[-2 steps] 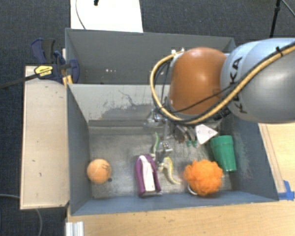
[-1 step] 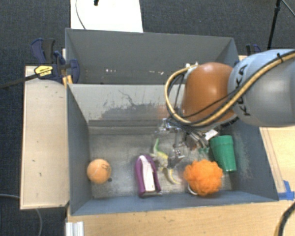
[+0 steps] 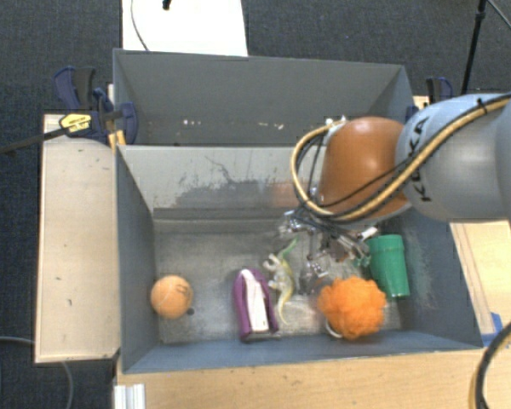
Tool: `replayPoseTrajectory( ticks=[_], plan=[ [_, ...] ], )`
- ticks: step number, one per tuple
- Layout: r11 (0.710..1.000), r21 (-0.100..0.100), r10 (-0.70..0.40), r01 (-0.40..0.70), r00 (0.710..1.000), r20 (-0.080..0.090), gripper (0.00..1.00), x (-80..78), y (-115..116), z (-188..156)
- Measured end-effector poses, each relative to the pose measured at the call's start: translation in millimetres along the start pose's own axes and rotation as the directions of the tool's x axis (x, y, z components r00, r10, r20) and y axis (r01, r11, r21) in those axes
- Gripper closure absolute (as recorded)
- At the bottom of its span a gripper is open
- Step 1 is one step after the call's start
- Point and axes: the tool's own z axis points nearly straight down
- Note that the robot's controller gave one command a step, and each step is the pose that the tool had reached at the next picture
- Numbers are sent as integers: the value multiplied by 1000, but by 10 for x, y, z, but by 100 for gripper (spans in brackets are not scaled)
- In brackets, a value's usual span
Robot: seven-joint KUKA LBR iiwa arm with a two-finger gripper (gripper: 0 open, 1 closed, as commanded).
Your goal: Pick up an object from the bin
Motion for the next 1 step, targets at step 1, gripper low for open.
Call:
replayPoseTrajectory(
  ticks=[1],
  plan=[
    [999,-2,-39,39,999,2,0,-44,81,21]
  ],
)
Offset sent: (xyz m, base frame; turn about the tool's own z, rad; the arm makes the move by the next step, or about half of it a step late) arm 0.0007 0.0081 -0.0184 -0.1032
